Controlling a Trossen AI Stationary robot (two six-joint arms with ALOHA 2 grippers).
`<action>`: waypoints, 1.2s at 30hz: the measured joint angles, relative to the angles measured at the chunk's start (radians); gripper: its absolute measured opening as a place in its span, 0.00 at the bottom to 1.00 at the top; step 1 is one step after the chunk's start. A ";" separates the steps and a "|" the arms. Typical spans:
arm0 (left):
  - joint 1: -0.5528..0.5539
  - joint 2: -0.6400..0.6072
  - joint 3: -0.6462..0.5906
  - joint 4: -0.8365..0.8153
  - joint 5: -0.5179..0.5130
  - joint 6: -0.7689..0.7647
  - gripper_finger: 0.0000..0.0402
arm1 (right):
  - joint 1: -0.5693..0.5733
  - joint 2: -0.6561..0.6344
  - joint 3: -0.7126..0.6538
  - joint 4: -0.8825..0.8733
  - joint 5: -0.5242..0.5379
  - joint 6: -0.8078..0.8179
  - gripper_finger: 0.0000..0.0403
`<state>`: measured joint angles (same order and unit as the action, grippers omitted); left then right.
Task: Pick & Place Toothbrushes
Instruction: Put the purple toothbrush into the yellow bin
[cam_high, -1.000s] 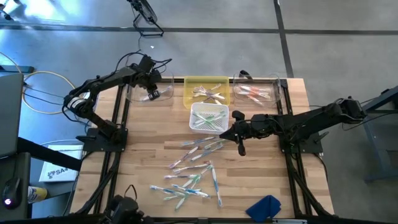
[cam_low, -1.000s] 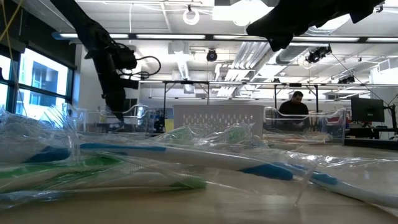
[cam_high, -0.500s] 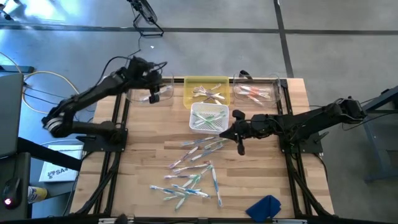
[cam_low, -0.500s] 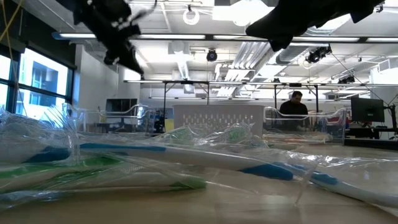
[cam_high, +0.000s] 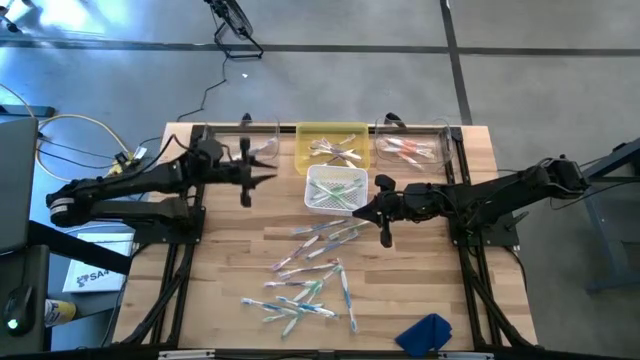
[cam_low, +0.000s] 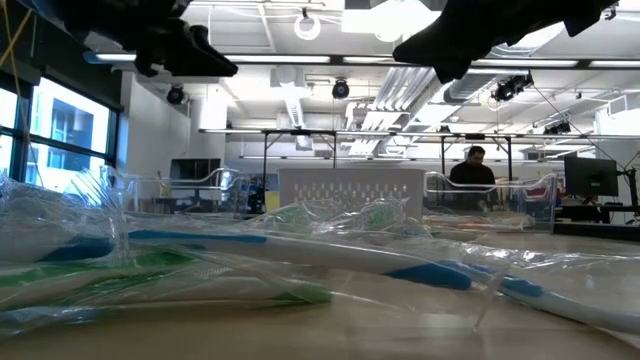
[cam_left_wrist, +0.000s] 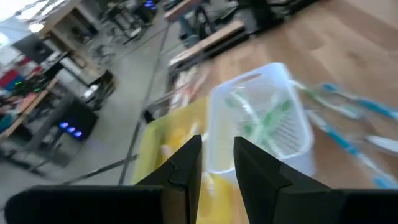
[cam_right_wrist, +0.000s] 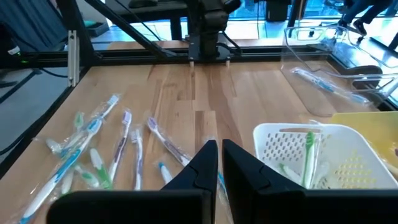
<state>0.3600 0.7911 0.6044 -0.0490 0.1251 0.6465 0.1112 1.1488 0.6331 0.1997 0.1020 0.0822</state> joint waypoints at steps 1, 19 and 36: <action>-0.017 -0.005 -0.006 -0.006 0.000 0.000 0.22 | 0.000 0.000 0.000 0.000 0.000 -0.001 0.04; -0.313 -0.012 -0.010 0.047 -0.001 0.001 0.22 | -0.001 0.000 0.000 0.098 0.000 0.002 0.04; -0.402 0.000 -0.010 0.106 -0.023 -0.079 0.22 | 0.000 0.006 0.000 0.224 -0.007 0.003 0.04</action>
<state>-0.0422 0.7910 0.5945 0.0569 0.1017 0.5673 0.1112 1.1545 0.6330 0.4236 0.0952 0.0853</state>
